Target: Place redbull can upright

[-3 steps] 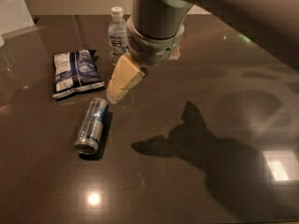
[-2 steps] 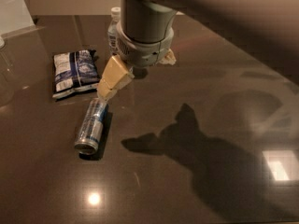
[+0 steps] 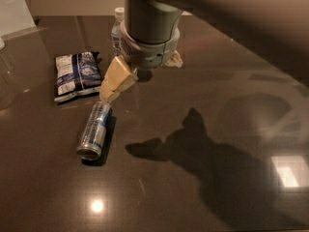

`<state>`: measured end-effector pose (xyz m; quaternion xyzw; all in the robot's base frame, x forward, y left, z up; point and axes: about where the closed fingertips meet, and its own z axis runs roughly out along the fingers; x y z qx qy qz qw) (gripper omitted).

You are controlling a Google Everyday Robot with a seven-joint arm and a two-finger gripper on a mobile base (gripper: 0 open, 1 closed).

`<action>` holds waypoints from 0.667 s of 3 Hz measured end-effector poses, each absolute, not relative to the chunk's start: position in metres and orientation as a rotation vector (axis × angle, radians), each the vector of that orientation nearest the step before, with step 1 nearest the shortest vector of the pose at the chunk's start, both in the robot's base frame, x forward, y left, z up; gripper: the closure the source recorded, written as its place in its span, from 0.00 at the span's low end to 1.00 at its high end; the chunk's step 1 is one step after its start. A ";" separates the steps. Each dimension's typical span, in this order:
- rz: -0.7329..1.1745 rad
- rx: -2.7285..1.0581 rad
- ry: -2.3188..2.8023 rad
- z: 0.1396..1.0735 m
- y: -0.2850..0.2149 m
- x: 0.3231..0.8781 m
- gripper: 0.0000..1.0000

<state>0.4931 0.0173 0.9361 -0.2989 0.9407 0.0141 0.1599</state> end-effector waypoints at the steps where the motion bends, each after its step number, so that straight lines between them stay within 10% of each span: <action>1: 0.015 -0.867 2.709 0.929 0.025 0.483 0.00; 2: 0.025 -0.840 2.772 0.912 0.038 0.475 0.00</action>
Offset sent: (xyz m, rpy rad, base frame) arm -0.0261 0.0369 -0.0506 -0.0368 0.1599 -0.0822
